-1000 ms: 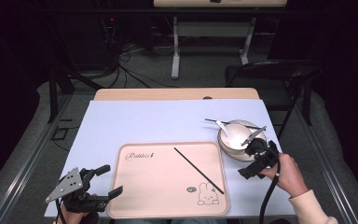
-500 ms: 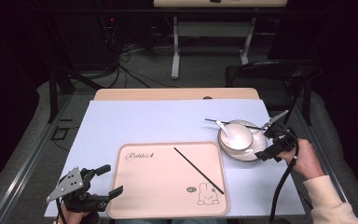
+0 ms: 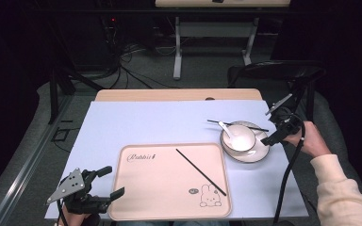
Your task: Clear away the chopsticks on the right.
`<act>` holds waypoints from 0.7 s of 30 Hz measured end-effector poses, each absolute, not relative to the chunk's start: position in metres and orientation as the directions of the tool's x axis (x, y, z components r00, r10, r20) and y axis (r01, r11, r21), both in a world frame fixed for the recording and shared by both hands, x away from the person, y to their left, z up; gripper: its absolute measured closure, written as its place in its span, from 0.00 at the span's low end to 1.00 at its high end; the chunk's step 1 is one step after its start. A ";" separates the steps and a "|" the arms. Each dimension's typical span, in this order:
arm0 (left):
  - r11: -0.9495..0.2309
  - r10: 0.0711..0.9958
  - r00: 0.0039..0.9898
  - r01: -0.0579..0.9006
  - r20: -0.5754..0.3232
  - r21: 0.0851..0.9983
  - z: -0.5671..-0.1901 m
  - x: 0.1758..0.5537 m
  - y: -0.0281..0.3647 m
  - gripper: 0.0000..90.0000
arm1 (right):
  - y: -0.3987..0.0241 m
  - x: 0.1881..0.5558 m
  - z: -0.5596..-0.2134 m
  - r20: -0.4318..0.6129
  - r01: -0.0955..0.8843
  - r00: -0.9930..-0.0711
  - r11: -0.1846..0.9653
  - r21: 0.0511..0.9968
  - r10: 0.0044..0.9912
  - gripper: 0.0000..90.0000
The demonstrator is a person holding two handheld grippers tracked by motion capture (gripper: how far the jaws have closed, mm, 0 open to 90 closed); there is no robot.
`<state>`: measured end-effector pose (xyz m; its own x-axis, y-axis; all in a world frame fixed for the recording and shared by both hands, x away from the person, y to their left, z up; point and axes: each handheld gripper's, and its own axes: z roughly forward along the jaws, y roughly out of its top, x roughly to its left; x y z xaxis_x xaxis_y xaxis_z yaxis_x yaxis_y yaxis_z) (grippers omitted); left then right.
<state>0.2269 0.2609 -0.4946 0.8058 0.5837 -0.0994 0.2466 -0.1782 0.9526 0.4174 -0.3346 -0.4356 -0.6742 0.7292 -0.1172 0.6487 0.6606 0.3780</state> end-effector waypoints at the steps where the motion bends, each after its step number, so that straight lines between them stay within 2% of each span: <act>1: -0.178 0.584 0.806 0.247 -0.100 0.952 -0.495 0.227 0.261 0.17 | -0.335 0.420 -0.435 -0.125 0.644 -0.676 0.665 0.378 0.726 0.00; 10: -0.185 0.589 0.803 0.246 -0.093 0.952 -0.494 0.227 0.260 0.17 | -0.333 0.451 -0.437 -0.127 0.631 -0.706 0.701 0.332 0.696 0.00; 14: -0.187 0.591 0.802 0.246 -0.091 0.951 -0.494 0.227 0.260 0.17 | -0.331 0.459 -0.439 -0.127 0.646 -0.687 0.681 0.345 0.716 0.00; 18: -0.189 0.589 0.803 0.244 -0.089 0.951 -0.494 0.227 0.260 0.17 | -0.326 0.471 -0.445 -0.151 0.638 -0.696 0.701 0.318 0.702 0.00; 20: -0.186 0.591 0.802 0.246 -0.092 0.951 -0.494 0.227 0.260 0.17 | -0.323 0.478 -0.451 -0.182 0.610 -0.715 0.730 0.309 0.675 0.03; 21: -0.186 0.591 0.801 0.246 -0.092 0.951 -0.494 0.227 0.260 0.17 | -0.320 0.479 -0.452 -0.189 0.627 -0.701 0.720 0.299 0.688 0.06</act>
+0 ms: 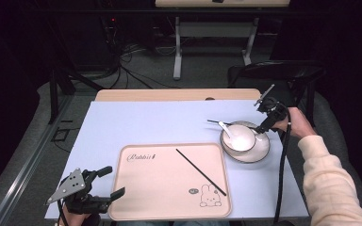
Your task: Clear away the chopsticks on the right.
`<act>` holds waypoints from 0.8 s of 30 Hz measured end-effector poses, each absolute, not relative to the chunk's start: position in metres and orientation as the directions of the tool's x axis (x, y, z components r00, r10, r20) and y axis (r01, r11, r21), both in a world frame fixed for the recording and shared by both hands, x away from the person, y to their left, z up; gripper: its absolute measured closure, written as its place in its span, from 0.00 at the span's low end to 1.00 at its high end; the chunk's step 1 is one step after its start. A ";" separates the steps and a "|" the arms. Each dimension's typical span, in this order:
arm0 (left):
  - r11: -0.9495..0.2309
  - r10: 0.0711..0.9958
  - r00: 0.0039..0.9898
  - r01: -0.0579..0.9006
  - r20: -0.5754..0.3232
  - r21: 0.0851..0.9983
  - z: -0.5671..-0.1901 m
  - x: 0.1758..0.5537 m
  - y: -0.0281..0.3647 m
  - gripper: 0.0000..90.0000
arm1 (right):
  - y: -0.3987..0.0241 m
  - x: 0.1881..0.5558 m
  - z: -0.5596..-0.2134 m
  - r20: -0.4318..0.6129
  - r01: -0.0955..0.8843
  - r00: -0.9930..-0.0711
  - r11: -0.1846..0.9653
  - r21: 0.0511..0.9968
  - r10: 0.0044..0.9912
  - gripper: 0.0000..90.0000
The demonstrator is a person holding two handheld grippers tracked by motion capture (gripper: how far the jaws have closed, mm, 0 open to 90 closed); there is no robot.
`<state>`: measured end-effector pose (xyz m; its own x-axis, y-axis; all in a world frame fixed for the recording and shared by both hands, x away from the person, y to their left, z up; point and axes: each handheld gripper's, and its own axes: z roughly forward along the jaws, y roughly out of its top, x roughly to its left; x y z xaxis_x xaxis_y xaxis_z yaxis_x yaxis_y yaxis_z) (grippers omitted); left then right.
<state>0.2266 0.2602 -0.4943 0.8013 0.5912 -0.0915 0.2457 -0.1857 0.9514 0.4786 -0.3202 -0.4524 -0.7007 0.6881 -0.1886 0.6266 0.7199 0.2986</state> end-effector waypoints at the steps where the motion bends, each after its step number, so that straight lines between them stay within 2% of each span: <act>1: -0.187 0.591 0.802 0.245 -0.091 0.951 -0.494 0.227 0.260 0.17 | -0.318 0.481 -0.455 -0.192 0.608 -0.716 0.734 0.303 0.671 0.10; 2: -0.188 0.590 0.802 0.245 -0.090 0.951 -0.494 0.227 0.260 0.17 | -0.318 0.481 -0.455 -0.192 0.608 -0.716 0.734 0.303 0.671 0.10; 3: -0.191 0.589 0.803 0.245 -0.089 0.951 -0.494 0.227 0.260 0.17 | -0.315 0.486 -0.459 -0.215 0.596 -0.721 0.747 0.294 0.659 0.16; 5: -0.190 0.589 0.803 0.245 -0.089 0.951 -0.494 0.227 0.260 0.17 | -0.314 0.488 -0.461 -0.215 0.591 -0.725 0.751 0.293 0.654 0.17; 7: -0.188 0.590 0.802 0.245 -0.090 0.951 -0.494 0.227 0.260 0.17 | -0.312 0.494 -0.468 -0.230 0.583 -0.731 0.763 0.278 0.642 0.25; 9: -0.188 0.591 0.802 0.245 -0.090 0.951 -0.494 0.227 0.260 0.17 | -0.311 0.497 -0.472 -0.245 0.564 -0.740 0.777 0.280 0.626 0.27; 15: -0.188 0.583 0.807 0.244 -0.092 0.951 -0.495 0.227 0.260 0.17 | -0.305 0.506 -0.487 -0.262 0.554 -0.746 0.789 0.265 0.612 0.43; 18: -0.188 0.590 0.802 0.245 -0.090 0.951 -0.494 0.227 0.260 0.17 | -0.303 0.509 -0.493 -0.255 0.543 -0.758 0.798 0.262 0.600 0.54; 24: -0.191 0.589 0.803 0.245 -0.089 0.951 -0.494 0.227 0.260 0.17 | -0.302 0.512 -0.498 -0.232 0.521 -0.790 0.821 0.234 0.568 0.65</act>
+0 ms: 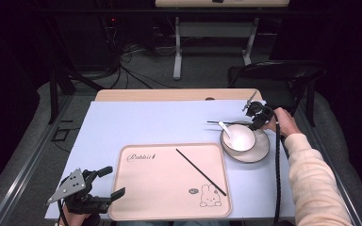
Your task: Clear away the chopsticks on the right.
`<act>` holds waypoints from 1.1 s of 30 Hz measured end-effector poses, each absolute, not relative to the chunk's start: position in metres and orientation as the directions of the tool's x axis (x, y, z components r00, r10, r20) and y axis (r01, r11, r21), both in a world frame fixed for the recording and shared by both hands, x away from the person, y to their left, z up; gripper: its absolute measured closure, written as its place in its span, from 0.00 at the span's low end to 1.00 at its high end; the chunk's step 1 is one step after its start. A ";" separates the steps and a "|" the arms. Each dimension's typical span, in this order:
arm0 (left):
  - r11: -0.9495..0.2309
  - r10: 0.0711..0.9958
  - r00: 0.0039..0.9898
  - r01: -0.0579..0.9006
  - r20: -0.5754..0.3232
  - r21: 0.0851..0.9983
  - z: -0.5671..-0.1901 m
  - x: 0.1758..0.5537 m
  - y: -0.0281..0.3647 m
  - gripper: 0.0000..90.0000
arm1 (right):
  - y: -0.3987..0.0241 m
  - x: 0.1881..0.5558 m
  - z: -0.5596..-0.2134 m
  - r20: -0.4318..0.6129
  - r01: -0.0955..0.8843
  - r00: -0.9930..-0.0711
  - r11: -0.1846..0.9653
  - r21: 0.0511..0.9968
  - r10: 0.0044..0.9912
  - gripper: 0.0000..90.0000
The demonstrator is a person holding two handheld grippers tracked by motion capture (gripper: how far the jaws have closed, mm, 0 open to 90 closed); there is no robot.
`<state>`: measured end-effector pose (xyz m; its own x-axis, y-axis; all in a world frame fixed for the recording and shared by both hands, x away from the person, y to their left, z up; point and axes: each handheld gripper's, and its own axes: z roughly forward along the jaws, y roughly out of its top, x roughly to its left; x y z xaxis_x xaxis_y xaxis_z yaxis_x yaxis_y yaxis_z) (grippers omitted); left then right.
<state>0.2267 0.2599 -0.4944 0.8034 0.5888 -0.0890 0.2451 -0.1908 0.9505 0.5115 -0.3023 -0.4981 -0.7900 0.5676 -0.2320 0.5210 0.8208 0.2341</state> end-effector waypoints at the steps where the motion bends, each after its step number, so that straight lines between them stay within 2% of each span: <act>1: -0.189 0.587 0.805 0.244 -0.090 0.951 -0.494 0.227 0.260 0.17 | -0.302 0.512 -0.499 -0.235 0.520 -0.791 0.823 0.227 0.565 0.68; 7: -0.208 0.568 0.818 0.251 -0.092 0.945 -0.493 0.227 0.262 0.17 | -0.303 0.511 -0.500 -0.247 0.514 -0.794 0.831 0.215 0.555 0.80; 8: -0.190 0.589 0.803 0.245 -0.089 0.951 -0.494 0.227 0.260 0.17 | -0.304 0.511 -0.499 -0.247 0.518 -0.793 0.829 0.210 0.557 0.81; 17: -0.192 0.582 0.809 0.243 -0.089 0.951 -0.494 0.227 0.260 0.17 | -0.304 0.503 -0.495 -0.229 0.499 -0.810 0.840 0.213 0.540 0.86; 25: -0.194 0.578 0.811 0.244 -0.090 0.950 -0.494 0.227 0.260 0.17 | -0.298 0.504 -0.501 -0.209 0.485 -0.829 0.853 0.192 0.518 0.87; 33: -0.199 0.577 0.812 0.245 -0.089 0.949 -0.494 0.227 0.260 0.17 | -0.297 0.501 -0.507 -0.191 0.473 -0.842 0.861 0.188 0.505 0.94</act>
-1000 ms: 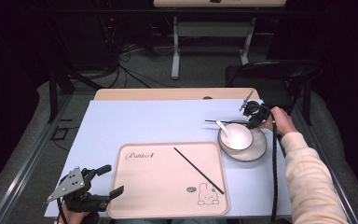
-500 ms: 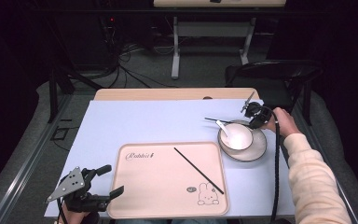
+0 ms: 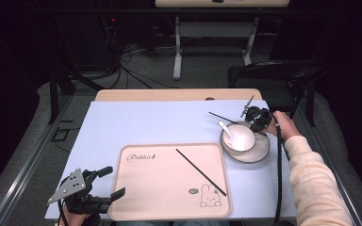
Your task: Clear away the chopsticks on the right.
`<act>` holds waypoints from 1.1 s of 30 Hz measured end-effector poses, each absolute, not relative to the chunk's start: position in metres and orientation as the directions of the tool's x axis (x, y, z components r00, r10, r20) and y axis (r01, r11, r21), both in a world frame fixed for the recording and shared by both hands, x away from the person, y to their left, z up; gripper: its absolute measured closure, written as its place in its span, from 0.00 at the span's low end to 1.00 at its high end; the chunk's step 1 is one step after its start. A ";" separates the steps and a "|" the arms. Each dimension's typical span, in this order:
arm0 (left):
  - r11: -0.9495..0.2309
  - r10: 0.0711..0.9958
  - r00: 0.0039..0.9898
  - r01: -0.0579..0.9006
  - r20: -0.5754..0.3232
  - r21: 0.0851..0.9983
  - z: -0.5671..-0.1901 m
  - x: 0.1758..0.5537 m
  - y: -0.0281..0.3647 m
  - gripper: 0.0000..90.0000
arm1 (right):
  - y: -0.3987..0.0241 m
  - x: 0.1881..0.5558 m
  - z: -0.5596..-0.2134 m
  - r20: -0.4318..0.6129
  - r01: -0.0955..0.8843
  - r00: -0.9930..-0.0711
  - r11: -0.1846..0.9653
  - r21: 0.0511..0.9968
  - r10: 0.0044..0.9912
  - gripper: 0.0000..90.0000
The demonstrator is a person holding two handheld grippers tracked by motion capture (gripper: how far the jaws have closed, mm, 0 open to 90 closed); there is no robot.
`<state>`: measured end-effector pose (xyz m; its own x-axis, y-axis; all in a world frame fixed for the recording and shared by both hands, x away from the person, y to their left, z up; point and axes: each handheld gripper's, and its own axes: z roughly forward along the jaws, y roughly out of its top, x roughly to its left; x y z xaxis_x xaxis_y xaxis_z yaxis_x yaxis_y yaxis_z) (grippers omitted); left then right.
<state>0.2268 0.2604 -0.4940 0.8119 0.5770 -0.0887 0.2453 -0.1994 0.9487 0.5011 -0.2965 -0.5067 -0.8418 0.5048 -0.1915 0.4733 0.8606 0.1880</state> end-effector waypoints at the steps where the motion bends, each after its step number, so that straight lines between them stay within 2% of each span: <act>1: -0.200 0.577 0.812 0.245 -0.089 0.949 -0.494 0.227 0.260 0.17 | -0.297 0.500 -0.507 -0.178 0.475 -0.843 0.858 0.195 0.507 0.94; 9: -0.191 0.582 0.808 0.243 -0.089 0.951 -0.494 0.227 0.259 0.17 | -0.303 0.493 -0.501 -0.185 0.520 -0.808 0.825 0.219 0.559 0.94; 20: -0.192 0.581 0.809 0.242 -0.089 0.951 -0.494 0.227 0.259 0.17 | -0.305 0.475 -0.466 -0.222 0.609 -0.721 0.753 0.249 0.656 0.94; 26: -0.200 0.576 0.813 0.244 -0.088 0.949 -0.494 0.226 0.260 0.17 | -0.302 0.466 -0.453 -0.232 0.642 -0.684 0.722 0.259 0.692 0.94; 27: -0.202 0.572 0.815 0.246 -0.089 0.948 -0.494 0.226 0.260 0.17 | -0.303 0.467 -0.449 -0.250 0.621 -0.697 0.740 0.257 0.672 0.94; 28: -0.212 0.567 0.819 0.249 -0.089 0.945 -0.493 0.226 0.261 0.17 | -0.302 0.463 -0.446 -0.246 0.648 -0.672 0.716 0.261 0.698 0.94; 33: -0.190 0.586 0.805 0.250 -0.094 0.949 -0.494 0.223 0.263 0.17 | -0.298 0.455 -0.428 -0.248 0.663 -0.645 0.691 0.288 0.723 0.94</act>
<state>0.2231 0.2627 -0.4940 0.8048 0.5860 -0.0942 0.2498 -0.1905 0.9494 0.4550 -0.2985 -0.4282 -0.6452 0.7228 -0.2477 0.6633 0.6907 0.2879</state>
